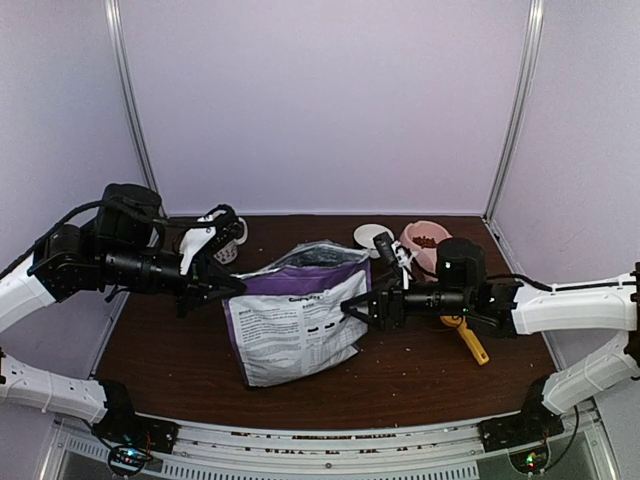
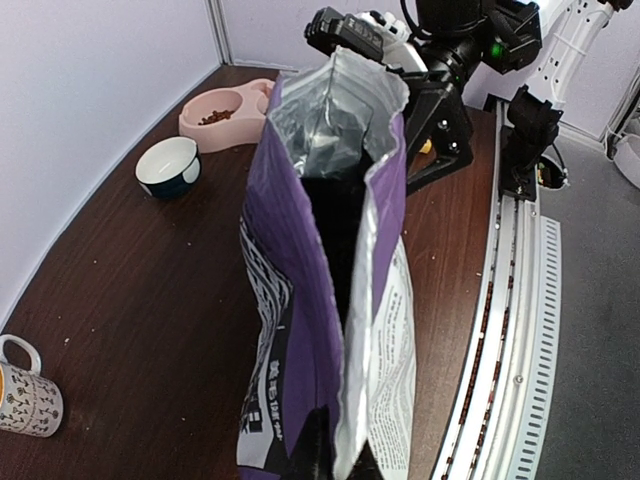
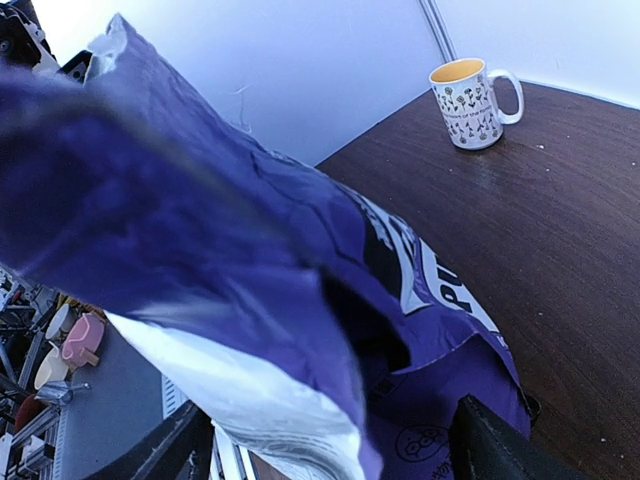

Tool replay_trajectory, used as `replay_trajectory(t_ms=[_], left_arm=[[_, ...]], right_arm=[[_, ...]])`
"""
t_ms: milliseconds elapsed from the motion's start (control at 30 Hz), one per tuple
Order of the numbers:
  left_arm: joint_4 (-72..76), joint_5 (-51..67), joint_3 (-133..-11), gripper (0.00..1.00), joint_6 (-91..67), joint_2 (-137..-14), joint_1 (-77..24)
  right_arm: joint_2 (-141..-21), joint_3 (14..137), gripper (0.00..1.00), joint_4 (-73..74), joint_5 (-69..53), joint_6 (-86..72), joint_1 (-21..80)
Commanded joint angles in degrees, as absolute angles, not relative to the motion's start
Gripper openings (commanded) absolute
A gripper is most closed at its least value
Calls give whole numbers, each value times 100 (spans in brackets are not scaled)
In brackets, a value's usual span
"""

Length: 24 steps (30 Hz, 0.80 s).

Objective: Serve the pet food
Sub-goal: Adjust the pet food bag at the center of the board.

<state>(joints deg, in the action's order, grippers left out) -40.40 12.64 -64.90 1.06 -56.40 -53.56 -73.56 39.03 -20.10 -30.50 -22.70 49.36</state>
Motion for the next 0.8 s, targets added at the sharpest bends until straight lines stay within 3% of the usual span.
replay_trajectory(t_ms=[0, 133, 200, 533, 767], left_arm=[[-3095, 1321, -6561, 0, 93, -5458, -5309], [-3085, 1302, -6559, 0, 106, -5467, -5309], [-3076, 1294, -6557, 0, 114, -5469, -5309], [-3124, 1140, -6551, 0, 112, -5434, -5300], [-3072, 807, -6475, 0, 50, -5284, -5275]], right_arm=[[-7579, 3998, 81, -2487, -3176, -2192, 4967], [-7751, 4092, 74, -2411, -2929, -2094, 5133], [-7802, 4136, 66, -2388, -2725, -2050, 5233], [-7731, 4068, 2, -2488, -2549, -2302, 5389], [-6805, 3625, 0, -1904, -2487, -2346, 5403]])
